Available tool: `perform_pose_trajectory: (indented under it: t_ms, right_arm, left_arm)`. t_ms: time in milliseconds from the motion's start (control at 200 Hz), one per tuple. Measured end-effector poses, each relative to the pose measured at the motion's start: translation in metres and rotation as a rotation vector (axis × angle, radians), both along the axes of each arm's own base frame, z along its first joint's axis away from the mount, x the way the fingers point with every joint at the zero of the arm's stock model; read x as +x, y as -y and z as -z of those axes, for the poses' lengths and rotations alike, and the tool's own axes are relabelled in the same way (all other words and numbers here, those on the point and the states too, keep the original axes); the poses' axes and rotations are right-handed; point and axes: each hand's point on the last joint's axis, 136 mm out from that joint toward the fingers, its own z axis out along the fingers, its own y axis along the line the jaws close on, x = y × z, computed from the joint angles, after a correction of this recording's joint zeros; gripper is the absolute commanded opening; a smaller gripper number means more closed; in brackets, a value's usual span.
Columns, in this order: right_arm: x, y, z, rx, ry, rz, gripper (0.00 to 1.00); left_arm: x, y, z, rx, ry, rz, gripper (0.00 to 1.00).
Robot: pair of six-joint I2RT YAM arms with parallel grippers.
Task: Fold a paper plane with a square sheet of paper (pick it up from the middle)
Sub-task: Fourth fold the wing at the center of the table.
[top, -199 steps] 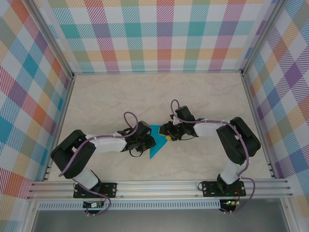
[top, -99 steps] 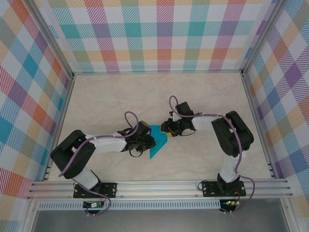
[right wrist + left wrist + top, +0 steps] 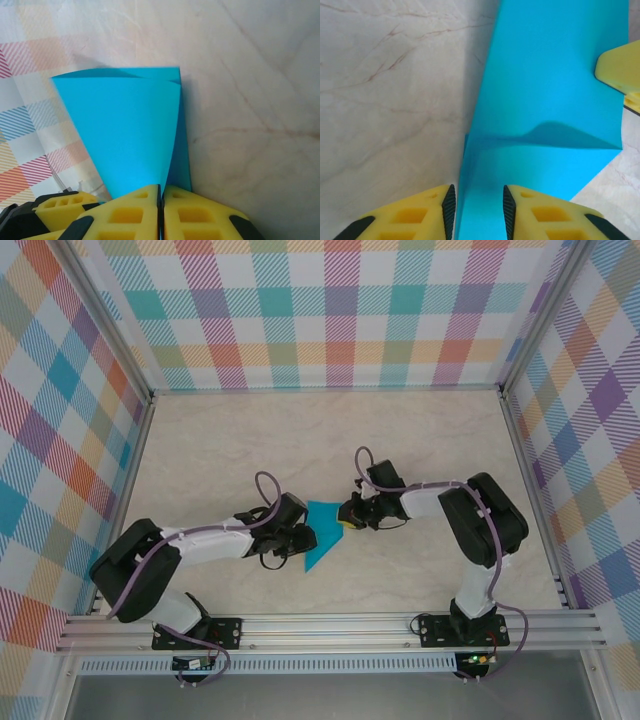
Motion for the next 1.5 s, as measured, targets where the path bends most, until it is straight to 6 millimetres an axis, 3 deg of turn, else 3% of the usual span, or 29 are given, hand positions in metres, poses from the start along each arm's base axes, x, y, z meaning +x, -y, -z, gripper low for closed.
perform_pose_trajectory:
  t_ms: [120, 260, 385, 595, 855, 1125, 1505]
  right_arm:
    - [-0.009, -0.004, -0.005, 0.008, -0.003, 0.005, 0.16]
    - [-0.011, -0.007, -0.009, 0.016, -0.002, 0.004, 0.22]
    - [-0.012, -0.007, -0.009, 0.016, -0.009, 0.001, 0.24]
    - [-0.008, -0.011, -0.016, 0.024, -0.005, -0.006, 0.26]
    - [-0.003, -0.018, -0.029, 0.051, 0.005, -0.022, 0.26]
    - [-0.001, -0.021, -0.034, 0.057, 0.001, -0.027, 0.27]
    - [0.000, -0.021, -0.035, 0.058, 0.002, -0.027, 0.26]
  left_arm:
    - [-0.002, -0.002, -0.024, -0.027, 0.051, 0.026, 0.51]
    - [-0.005, -0.005, -0.060, -0.068, 0.146, 0.037, 0.55]
    - [-0.015, -0.002, -0.075, -0.066, 0.209, 0.069, 0.57]
    - [-0.041, 0.017, -0.052, 0.112, 0.231, 0.190, 0.58]
    - [-0.042, 0.044, -0.026, 0.406, 0.304, 0.262, 0.59]
    - [-0.034, 0.034, -0.014, 0.573, 0.342, 0.223, 0.56]
    - [-0.036, 0.025, -0.005, 0.581, 0.329, 0.157, 0.44]
